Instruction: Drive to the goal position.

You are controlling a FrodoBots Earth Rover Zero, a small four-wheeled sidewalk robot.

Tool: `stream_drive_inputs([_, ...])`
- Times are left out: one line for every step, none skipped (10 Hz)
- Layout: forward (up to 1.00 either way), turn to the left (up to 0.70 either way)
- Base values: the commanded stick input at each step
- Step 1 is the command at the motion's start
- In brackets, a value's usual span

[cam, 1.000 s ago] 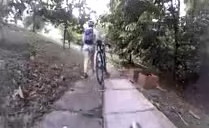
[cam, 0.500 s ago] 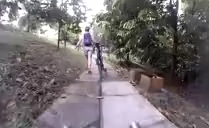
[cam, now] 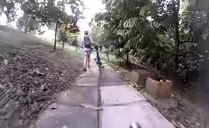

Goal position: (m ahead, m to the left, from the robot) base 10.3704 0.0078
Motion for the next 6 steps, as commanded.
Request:
stream_drive_inputs([0.70,0.00])
stream_drive_inputs([0.70,0.00])
stream_drive_inputs([0.70,0.00])
stream_drive_inputs([0.70,0.00])
stream_drive_inputs([0.70,0.00])
stream_drive_inputs([0.70,0.00])
